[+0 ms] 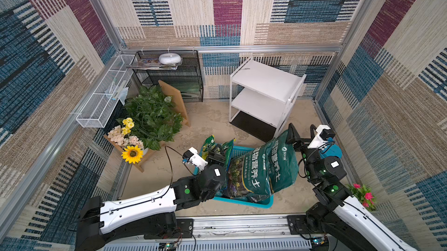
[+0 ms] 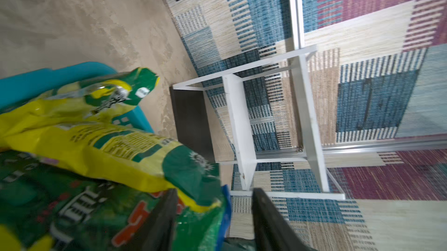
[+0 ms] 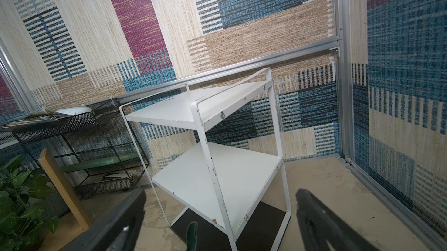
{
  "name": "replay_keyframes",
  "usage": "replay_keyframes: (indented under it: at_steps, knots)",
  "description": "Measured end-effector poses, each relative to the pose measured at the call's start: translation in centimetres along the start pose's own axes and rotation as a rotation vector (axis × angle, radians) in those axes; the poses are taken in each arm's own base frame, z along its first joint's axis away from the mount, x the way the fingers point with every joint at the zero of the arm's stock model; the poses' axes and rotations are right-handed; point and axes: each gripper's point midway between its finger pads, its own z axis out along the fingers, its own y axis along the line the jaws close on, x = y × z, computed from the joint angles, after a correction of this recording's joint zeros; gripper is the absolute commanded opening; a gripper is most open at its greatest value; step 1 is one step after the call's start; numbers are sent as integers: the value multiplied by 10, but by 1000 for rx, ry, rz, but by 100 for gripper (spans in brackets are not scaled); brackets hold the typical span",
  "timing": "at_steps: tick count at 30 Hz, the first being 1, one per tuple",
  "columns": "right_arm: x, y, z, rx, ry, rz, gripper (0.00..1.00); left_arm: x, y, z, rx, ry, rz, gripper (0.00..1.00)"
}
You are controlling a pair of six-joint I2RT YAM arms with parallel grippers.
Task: Take down the fertilizer bag from the shelf
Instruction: Place the fertilizer bag in the storage box, then reset both arms
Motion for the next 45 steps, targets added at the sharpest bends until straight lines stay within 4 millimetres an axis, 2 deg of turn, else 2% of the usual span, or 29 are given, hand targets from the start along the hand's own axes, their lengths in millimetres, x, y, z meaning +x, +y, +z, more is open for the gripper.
replay_keyframes:
  at_steps: [6, 8, 10, 13, 16, 19, 20, 23, 26, 28, 31, 34, 36, 38, 41, 43, 45]
  knots:
    - [-8, -11, -3, 61, -6, -11, 99, -9, -83, -20, 177, 88, 240, 88]
    - [-12, -17, -5, 96, -15, -21, 99, -13, -103, -30, 246, 105, 343, 98]
    - [-16, -27, -7, 154, -29, -46, 99, -21, -116, -39, 306, 93, 460, 99]
    - [-18, -52, -8, 283, -35, -92, 99, -38, -115, -40, 334, 23, 630, 99]
    - [-16, -78, -9, 385, -38, -112, 99, -69, -99, -17, 253, -57, 749, 99]
    - [-11, -114, -9, 513, -26, -110, 99, -115, -66, 19, 112, -120, 770, 99]
    - [-5, -125, -6, 543, -8, -111, 99, -122, -52, 28, 72, -118, 773, 99]
    - [18, -152, 3, 607, 61, -107, 99, -126, -4, 51, -38, -63, 814, 99]
    - [54, -167, 13, 639, 153, -128, 99, -133, 34, 64, -136, -46, 864, 99]
    - [80, -177, 10, 666, 200, -158, 99, -134, 57, 69, -179, -41, 904, 99]
    - [109, -193, 1, 720, 240, -209, 99, -134, 100, 74, -243, -38, 984, 99]
    - [127, -203, -6, 762, 271, -246, 99, -144, 151, 77, -343, -68, 1054, 99]
    - [131, -205, -12, 766, 269, -240, 99, -150, 175, 77, -404, -91, 1085, 99]
    - [137, -205, -24, 754, 243, -217, 99, -152, 184, 77, -435, -98, 1113, 99]
    - [154, -206, -41, 711, 247, -237, 99, -158, 171, 71, -366, -185, 1111, 99]
    - [155, -205, -36, 700, 236, -241, 99, -161, 177, 65, -363, -231, 1122, 99]
    - [154, -203, -22, 690, 245, -251, 99, -165, 191, 71, -416, -234, 1142, 99]
